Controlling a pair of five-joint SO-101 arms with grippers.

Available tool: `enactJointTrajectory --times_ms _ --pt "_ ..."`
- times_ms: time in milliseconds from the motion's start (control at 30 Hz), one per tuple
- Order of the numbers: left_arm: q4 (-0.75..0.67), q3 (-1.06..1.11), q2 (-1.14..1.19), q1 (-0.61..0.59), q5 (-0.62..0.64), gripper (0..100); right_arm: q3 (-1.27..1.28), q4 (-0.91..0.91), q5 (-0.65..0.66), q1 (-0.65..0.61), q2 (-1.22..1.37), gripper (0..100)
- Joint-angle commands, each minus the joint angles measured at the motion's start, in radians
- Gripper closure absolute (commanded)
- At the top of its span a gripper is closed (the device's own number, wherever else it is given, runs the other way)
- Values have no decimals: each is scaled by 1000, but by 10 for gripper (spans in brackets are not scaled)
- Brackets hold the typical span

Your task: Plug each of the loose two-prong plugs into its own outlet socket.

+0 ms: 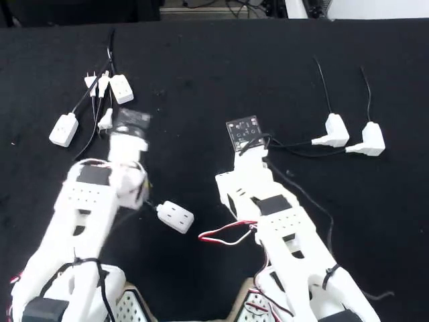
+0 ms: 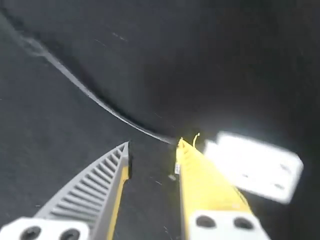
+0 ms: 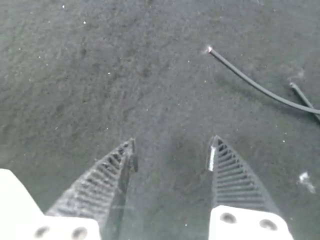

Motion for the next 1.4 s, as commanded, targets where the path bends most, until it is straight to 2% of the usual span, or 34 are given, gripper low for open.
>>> enactJointTrajectory --times_ms 0,133,233,333,600,733,967,1100,1267,1367 --pt "-224 50 -9 -77 43 841 -10 -25 -2 2 -33 776" --pt "-509 229 -9 -102 115 841 -10 -25 -2 2 -33 776" --pt "-574 298 -9 -105 137 841 -8 -25 -2 2 -33 776" --pt "-572 315 -9 -120 140 841 -8 -25 -2 2 -33 776" --pt "-405 306 -18 -246 141 841 -5 -25 -2 2 -33 776" --pt "-391 255 -21 -302 141 841 -5 -25 -2 2 -33 776" --pt "-396 142 -9 -206 146 841 -5 -25 -2 2 -33 776" --pt "-397 93 11 -136 203 840 -5 -25 -2 2 -33 776" --pt "-391 -13 224 -124 206 840 -5 -25 -2 2 -33 776" --pt "-391 -82 376 -160 238 840 -4 -25 -2 2 -33 776"
